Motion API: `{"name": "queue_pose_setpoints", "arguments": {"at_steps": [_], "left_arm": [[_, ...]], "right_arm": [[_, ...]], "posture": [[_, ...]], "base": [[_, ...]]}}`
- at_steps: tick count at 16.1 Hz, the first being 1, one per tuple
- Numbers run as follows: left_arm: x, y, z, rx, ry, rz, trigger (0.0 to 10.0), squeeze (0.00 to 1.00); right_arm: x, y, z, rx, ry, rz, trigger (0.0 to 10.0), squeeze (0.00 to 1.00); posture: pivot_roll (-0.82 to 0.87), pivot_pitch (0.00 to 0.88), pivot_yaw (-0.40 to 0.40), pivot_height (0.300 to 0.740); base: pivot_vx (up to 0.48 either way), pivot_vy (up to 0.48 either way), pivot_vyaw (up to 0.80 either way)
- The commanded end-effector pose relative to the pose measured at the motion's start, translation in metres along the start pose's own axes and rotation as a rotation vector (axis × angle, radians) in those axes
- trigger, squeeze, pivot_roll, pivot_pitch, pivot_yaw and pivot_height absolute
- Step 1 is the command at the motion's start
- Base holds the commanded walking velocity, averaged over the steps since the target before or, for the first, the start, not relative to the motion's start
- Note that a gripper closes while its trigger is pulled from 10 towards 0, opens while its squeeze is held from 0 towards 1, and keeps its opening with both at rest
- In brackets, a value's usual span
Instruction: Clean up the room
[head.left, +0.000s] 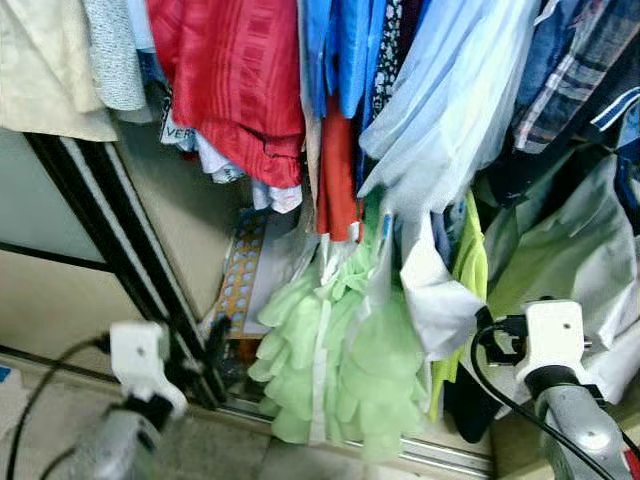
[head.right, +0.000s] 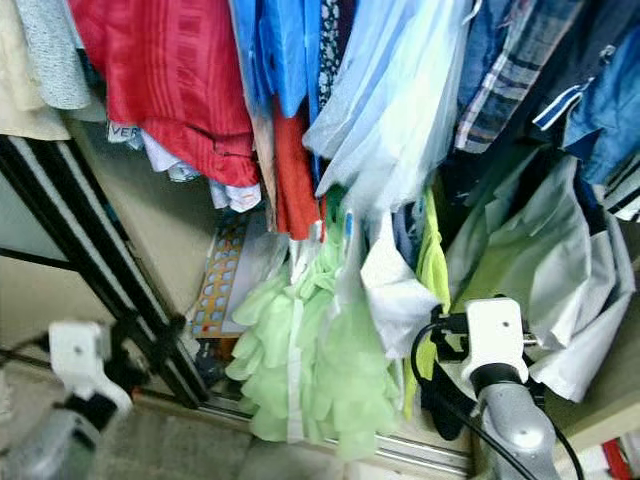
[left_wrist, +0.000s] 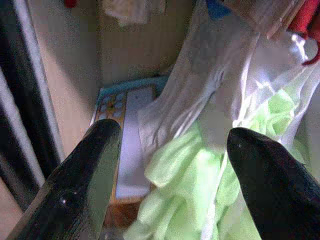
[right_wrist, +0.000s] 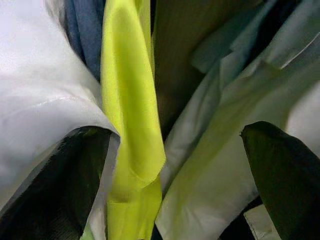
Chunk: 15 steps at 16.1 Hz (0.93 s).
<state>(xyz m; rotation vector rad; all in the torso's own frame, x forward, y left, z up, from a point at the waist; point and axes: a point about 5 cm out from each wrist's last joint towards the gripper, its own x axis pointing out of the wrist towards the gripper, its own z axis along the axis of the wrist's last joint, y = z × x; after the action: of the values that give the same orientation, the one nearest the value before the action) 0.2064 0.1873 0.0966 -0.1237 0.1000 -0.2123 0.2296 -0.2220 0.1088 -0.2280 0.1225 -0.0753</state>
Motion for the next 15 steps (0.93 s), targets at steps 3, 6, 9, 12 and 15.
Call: {"name": "queue_pose_setpoints", "arguments": {"at_steps": [3, 6, 9, 12, 15], "left_arm": [[0.011, -0.012, -0.005, -0.014, 0.029, -0.080, 10.0, 0.00], [0.012, -0.017, -0.001, -0.015, -0.013, -0.107, 10.0, 0.00], [0.005, -0.011, 0.001, -0.001, -0.016, -0.070, 10.0, 0.00], [0.002, -0.006, -0.008, 0.011, -0.007, 0.052, 10.0, 0.00], [0.010, -0.011, -0.003, -0.016, -0.013, 0.037, 10.0, 0.00]], "right_arm": [[0.011, 0.044, 0.020, 0.032, -0.068, 0.233, 10.0, 0.00], [0.019, 0.059, 0.032, 0.015, -0.124, 0.332, 10.0, 0.00], [0.018, 0.053, 0.031, 0.018, -0.129, 0.261, 10.0, 0.00], [0.016, 0.031, 0.021, 0.000, -0.094, 0.033, 10.0, 0.00], [0.012, 0.033, 0.019, 0.001, -0.085, 0.033, 10.0, 0.00]], "posture": [[-0.07, 0.025, 0.029, 0.740], [-0.06, 0.015, 0.050, 0.740], [-0.05, 0.003, 0.021, 0.740], [-0.05, 0.006, 0.011, 0.740], [-0.07, 0.011, 0.023, 0.740]], "base": [[0.000, 0.000, 0.00], [0.000, 0.000, 0.00], [0.000, 0.000, 0.00], [0.000, 0.000, 0.27], [0.000, 0.000, 0.80]]}}
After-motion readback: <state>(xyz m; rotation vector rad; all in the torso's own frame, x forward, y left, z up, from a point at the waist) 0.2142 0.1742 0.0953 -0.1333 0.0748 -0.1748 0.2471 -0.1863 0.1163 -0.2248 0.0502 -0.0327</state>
